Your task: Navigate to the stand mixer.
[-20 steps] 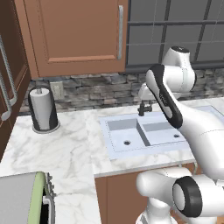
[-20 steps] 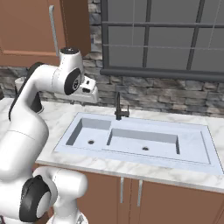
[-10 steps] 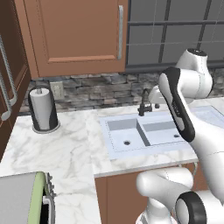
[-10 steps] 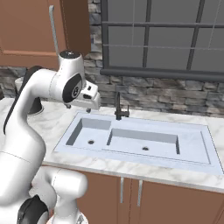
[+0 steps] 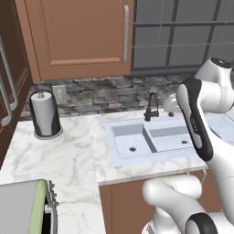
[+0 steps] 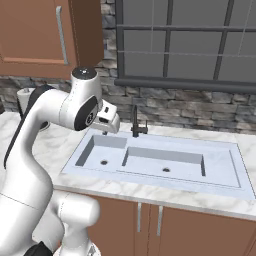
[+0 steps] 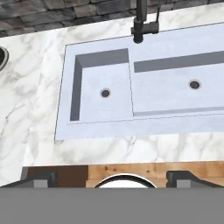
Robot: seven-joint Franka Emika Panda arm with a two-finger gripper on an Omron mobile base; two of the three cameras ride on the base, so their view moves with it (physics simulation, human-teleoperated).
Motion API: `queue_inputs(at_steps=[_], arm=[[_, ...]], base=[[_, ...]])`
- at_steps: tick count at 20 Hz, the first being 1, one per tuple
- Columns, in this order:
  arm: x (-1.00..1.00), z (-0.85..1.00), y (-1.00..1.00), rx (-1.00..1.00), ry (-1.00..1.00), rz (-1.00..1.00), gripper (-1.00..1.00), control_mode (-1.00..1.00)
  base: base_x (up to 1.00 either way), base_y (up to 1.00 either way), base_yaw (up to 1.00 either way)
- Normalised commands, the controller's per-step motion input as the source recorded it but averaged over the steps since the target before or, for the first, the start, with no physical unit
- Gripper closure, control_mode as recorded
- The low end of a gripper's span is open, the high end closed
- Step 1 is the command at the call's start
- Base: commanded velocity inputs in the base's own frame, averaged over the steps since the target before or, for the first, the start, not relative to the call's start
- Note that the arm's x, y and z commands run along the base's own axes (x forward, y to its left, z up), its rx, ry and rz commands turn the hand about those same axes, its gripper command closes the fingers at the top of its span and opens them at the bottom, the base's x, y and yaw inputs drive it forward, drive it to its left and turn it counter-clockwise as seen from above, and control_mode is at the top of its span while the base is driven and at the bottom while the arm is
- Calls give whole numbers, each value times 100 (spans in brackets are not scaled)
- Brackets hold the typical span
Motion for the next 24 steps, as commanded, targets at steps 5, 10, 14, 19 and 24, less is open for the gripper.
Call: queue_inputs(at_steps=[5,10,14,19,24], arm=[[-33,0,-1,0,0,0,-100,-100],[-62,0,-4,0,0,0,-100,-100],[-4,0,0,0,0,0,-100,-100],[0,0,0,0,0,0,-100,100],[0,0,0,0,0,0,-100,100]], base=[[0,0,0],[0,0,0],[0,0,0],[0,-1,0],[0,-68,-31]])
